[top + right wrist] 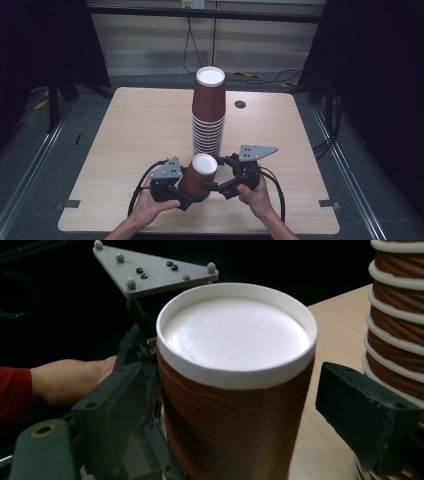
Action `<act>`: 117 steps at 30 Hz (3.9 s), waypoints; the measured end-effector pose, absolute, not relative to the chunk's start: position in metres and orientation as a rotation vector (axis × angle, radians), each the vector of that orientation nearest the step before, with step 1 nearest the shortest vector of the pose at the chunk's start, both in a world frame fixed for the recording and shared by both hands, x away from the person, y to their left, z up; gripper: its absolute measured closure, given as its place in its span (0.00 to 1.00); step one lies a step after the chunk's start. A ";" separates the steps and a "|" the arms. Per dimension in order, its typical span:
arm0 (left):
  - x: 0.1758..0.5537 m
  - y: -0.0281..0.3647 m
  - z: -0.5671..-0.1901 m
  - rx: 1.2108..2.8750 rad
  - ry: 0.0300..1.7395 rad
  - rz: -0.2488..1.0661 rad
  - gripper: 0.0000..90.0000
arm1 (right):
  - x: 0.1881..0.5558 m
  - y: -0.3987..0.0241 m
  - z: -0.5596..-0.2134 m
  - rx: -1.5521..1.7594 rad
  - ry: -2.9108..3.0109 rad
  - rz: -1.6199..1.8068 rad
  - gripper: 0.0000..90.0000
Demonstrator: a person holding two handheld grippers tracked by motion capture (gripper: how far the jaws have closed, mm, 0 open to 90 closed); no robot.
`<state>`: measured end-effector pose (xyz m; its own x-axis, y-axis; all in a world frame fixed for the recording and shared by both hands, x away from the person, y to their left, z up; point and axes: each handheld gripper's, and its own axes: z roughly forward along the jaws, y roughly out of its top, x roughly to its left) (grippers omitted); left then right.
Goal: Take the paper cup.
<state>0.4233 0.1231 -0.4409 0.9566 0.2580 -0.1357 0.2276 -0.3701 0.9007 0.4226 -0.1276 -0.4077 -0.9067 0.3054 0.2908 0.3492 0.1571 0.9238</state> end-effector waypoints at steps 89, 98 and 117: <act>0.413 0.080 -0.435 2.656 0.072 0.226 0.16 | 0.435 -0.126 -0.425 -0.555 -2.750 -0.957 0.19; 0.408 0.072 -0.435 2.682 0.019 0.238 0.16 | 0.436 -0.119 -0.423 -0.526 -2.729 -0.941 0.19; 0.404 0.067 -0.436 2.694 0.006 0.221 0.16 | 0.435 -0.109 -0.425 -0.486 -2.724 -0.929 0.15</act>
